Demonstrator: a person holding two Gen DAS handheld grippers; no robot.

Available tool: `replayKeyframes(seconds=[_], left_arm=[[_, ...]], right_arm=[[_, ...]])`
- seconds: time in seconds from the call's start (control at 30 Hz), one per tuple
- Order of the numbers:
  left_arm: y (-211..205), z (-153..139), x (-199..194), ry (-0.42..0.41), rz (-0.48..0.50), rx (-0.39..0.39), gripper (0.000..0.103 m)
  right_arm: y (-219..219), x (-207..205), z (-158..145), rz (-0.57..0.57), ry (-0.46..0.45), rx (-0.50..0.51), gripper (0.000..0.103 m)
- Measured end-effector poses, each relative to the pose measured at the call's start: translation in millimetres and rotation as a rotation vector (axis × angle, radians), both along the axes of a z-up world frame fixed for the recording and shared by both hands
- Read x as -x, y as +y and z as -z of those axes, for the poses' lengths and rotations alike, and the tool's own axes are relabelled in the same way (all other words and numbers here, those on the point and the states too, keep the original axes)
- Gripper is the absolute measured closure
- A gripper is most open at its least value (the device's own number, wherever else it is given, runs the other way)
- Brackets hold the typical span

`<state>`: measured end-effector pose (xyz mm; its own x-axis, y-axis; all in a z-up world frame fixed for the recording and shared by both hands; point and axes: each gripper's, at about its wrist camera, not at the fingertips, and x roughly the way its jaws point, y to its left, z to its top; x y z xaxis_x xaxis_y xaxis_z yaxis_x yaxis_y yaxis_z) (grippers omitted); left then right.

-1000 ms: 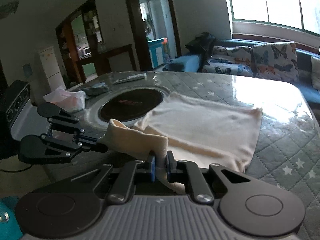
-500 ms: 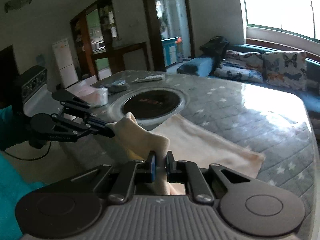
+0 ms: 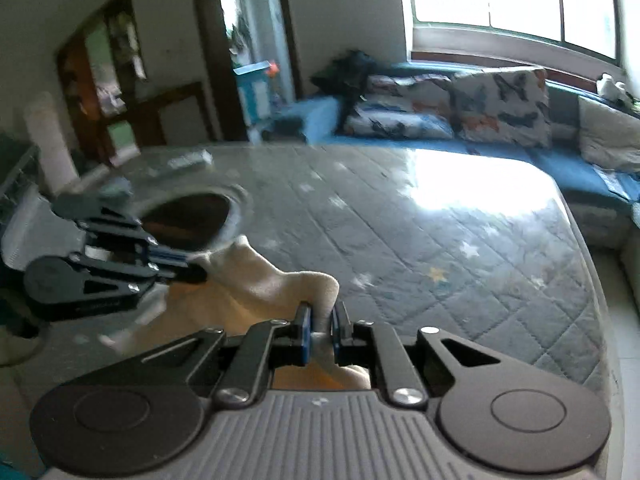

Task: Fold clothes
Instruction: 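Lift the held sweatshirt edge with both grippers and fold it over, then lay the folded half down with both grippers and open them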

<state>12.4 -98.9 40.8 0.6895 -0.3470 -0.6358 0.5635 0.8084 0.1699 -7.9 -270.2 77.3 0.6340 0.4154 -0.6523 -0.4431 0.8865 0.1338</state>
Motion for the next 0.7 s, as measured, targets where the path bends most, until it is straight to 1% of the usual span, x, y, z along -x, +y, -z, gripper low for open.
replayKeyframes(seconds=[0.1,0.13,0.2,0.23,0.27,0.3,0.33,0.37,0.4,0.47,0.57,0.63,0.7], left_arm=[[-3,19,-13,0.046,-0.043,-0.003,0.097],[-2,22,-13,0.052,-0.05,0.003,0.094],[0,23,-15,0.055,-0.065,0.011,0.092],[1,23,-15,0.057,-0.072,0.014,0.091],[2,24,-16,0.058,-0.079,0.018,0.09],[3,23,-16,0.057,-0.089,0.02,0.086],[3,22,-15,0.052,-0.102,0.019,0.079],[4,21,-14,0.048,-0.115,0.02,0.075],[4,20,-14,0.044,-0.127,0.023,0.072],[6,14,-11,0.037,-0.146,0.047,0.072],[7,2,-2,0.025,-0.159,0.097,0.068],[6,-5,10,0.026,-0.144,0.121,0.066],[2,-8,23,0.036,-0.113,0.122,0.066]], right_arm=[[4,-11,28,0.039,0.039,0.018,0.093],[4,-13,36,0.056,0.05,0.017,0.091],[3,-11,45,0.082,0.043,0.018,0.088],[2,-11,48,0.095,0.038,0.018,0.083],[0,-11,49,0.109,0.03,0.015,0.082],[-2,-9,47,0.121,0.013,0.018,0.082],[-4,-5,45,0.127,0.001,0.017,0.08],[-6,-1,42,0.132,-0.011,0.015,0.08],[-7,3,39,0.137,-0.022,0.013,0.08],[-9,11,33,0.136,-0.041,0.002,0.079],[-2,23,27,0.103,-0.057,-0.01,0.079],[4,25,25,0.076,-0.056,-0.014,0.079],[13,20,25,0.057,-0.048,-0.012,0.079]])
